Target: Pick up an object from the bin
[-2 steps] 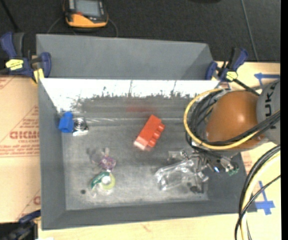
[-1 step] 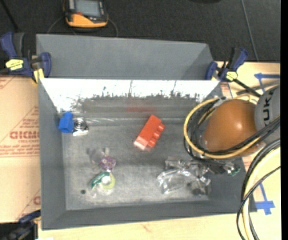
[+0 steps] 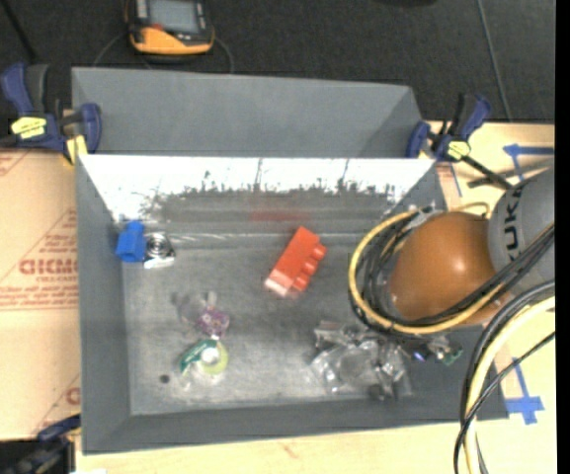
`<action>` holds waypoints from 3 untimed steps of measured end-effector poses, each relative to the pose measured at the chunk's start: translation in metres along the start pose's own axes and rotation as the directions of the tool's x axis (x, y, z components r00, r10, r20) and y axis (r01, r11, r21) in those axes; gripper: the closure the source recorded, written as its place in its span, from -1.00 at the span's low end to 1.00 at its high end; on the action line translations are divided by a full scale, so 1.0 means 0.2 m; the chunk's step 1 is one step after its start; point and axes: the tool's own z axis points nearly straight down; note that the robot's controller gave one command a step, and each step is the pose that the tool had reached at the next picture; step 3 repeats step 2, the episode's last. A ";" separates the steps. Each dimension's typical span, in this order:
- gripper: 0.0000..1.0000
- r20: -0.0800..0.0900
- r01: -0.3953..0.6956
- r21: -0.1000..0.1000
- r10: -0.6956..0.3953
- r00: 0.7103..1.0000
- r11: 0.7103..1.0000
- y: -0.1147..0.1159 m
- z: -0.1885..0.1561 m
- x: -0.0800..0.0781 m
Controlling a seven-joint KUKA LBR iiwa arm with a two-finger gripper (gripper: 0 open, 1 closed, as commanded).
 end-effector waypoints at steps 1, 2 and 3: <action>1.00 0.001 -0.002 0.000 0.002 1.000 1.000 -0.01 0.00 0.00; 1.00 -0.007 -0.005 -0.003 0.005 1.000 1.000 -0.02 -0.65 -0.01; 1.00 -0.007 -0.005 -0.003 0.005 1.000 1.000 -0.02 -0.65 -0.01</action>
Offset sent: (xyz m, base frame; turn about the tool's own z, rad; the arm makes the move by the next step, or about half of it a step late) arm 0.0000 0.0000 0.0000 0.0000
